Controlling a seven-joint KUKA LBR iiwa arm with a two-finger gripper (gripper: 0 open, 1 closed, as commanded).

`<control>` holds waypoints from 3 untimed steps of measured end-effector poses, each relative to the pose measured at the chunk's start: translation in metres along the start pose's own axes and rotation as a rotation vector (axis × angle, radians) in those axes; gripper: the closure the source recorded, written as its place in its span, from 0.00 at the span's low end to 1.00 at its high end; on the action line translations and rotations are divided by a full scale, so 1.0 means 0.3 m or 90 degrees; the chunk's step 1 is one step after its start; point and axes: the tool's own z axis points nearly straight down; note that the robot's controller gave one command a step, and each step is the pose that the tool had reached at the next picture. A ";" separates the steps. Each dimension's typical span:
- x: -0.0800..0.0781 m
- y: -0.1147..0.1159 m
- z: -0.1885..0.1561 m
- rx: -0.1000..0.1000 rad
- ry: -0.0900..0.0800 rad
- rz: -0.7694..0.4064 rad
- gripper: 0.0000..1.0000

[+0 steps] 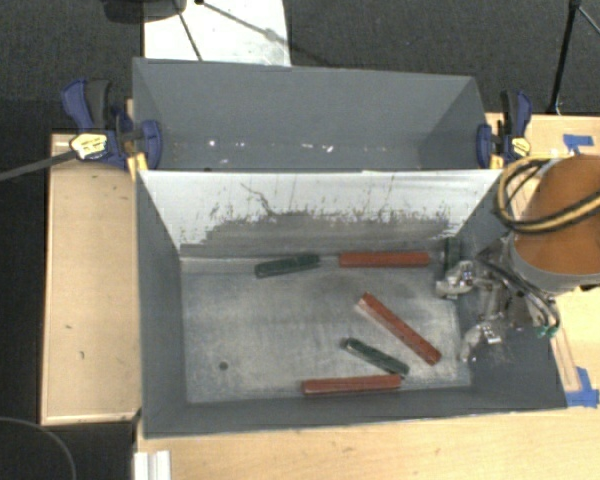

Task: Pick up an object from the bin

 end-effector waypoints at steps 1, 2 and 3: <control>-0.021 0.125 0.153 -0.001 0.002 0.094 1.00; -0.022 0.125 0.153 -0.001 0.002 0.093 1.00; -0.027 0.092 -0.356 0.000 0.001 0.074 1.00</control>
Offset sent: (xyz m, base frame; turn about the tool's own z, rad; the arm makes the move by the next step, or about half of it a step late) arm 0.0000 0.0000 0.0000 0.0000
